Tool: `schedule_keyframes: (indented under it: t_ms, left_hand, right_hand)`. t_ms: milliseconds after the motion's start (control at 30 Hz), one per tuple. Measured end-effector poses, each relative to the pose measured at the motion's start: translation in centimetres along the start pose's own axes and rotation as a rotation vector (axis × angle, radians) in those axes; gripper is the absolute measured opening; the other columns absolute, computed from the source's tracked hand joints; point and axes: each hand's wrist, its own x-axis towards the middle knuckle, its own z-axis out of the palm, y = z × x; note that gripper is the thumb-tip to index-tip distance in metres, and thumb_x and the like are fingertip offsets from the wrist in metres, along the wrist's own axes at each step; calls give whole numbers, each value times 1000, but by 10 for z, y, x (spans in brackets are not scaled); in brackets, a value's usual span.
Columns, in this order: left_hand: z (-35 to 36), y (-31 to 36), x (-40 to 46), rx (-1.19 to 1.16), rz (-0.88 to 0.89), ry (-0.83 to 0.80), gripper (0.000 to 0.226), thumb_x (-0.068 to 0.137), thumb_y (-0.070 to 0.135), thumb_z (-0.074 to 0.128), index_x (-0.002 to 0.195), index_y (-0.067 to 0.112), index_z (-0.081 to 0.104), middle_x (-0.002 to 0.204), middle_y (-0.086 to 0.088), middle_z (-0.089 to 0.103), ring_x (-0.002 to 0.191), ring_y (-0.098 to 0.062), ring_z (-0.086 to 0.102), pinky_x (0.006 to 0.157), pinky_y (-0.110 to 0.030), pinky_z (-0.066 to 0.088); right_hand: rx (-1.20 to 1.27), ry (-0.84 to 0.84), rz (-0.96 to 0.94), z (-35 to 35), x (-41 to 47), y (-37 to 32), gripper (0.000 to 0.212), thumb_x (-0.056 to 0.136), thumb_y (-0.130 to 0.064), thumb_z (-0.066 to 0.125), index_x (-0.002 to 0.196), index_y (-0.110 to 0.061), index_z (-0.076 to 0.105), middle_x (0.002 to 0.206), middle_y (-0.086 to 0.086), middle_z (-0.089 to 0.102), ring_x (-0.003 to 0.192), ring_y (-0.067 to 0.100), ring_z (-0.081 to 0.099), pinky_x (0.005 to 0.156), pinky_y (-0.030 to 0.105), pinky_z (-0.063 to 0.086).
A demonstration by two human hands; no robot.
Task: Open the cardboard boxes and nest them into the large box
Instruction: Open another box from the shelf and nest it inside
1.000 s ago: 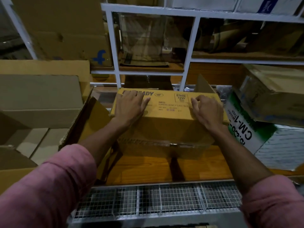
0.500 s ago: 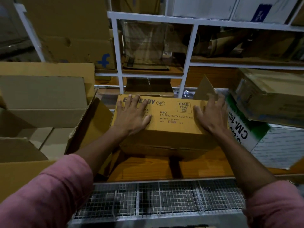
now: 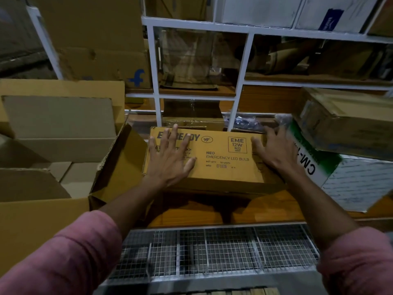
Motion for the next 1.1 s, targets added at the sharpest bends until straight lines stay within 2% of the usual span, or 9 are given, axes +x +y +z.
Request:
schedule_keyframes:
  t_ms: [200,300,367,467,600,667,767,933,1100]
  left_hand:
    - [10,4,-12,-16,-14,-16,85,92,79,18,160,37,-9,166,-6,-27,152,-29,-25,117,-66,-11]
    - [27,7,-27,2,-14,-50,91,90,79,31,159,36,-9,165,-7,-28,151,-32,-26,117,-66,-13]
    - [45,7,-41,55,-39,-69,94,87,79,41,159,32,4,167,-12,-9,154,-38,-9,118,-68,-4]
    - [73,10,-55,61,-80,-134,81,90,71,45,154,25,25,160,-15,20,148,-39,17,114,-72,12]
    - [101,15,-51,-7,-43,-324,76,99,66,31,158,21,17,167,-14,9,154,-37,5,118,-66,7]
    - [112,16,-43,-74,-29,-437,75,101,65,24,160,21,10,169,-12,1,155,-34,-4,122,-60,3]
    - [125,17,-35,-80,-38,-522,73,102,64,21,160,22,10,169,-10,4,155,-32,1,123,-56,8]
    - [136,20,-18,65,-28,-408,69,97,69,14,149,27,32,148,-7,39,131,-29,39,103,-52,34]
    - [141,29,11,86,-85,-343,64,100,65,15,131,24,54,125,-6,50,112,-24,46,89,-46,37]
  right_hand:
    - [37,-95,-35,6,-13,8,86,82,-84,49,148,-30,36,147,5,33,132,35,40,101,58,44]
    - [62,-131,-53,17,-31,14,82,81,-72,65,148,-35,33,148,4,28,135,35,35,100,58,45]
    - [92,-158,-40,34,-47,19,77,85,-62,68,147,-34,34,147,6,27,135,36,35,102,56,46]
    - [153,-289,-8,72,-68,22,65,94,-54,61,147,-25,40,147,12,30,136,37,37,110,53,41]
    - [38,-459,-41,125,-81,19,64,98,-65,40,146,-23,44,146,12,38,132,34,35,107,48,35]
    - [-15,-430,-63,142,-81,14,62,98,-68,35,143,-26,46,145,9,38,131,30,34,106,47,32]
    - [-52,-351,-98,157,-75,8,62,98,-69,34,143,-27,44,147,8,37,133,29,33,106,48,29]
    - [-109,-316,-155,176,-59,18,55,100,-60,39,145,-29,41,153,9,35,137,31,31,103,49,29]
    - [24,-241,-97,187,-53,0,43,100,-42,47,139,-23,49,143,12,43,130,31,34,99,47,29]
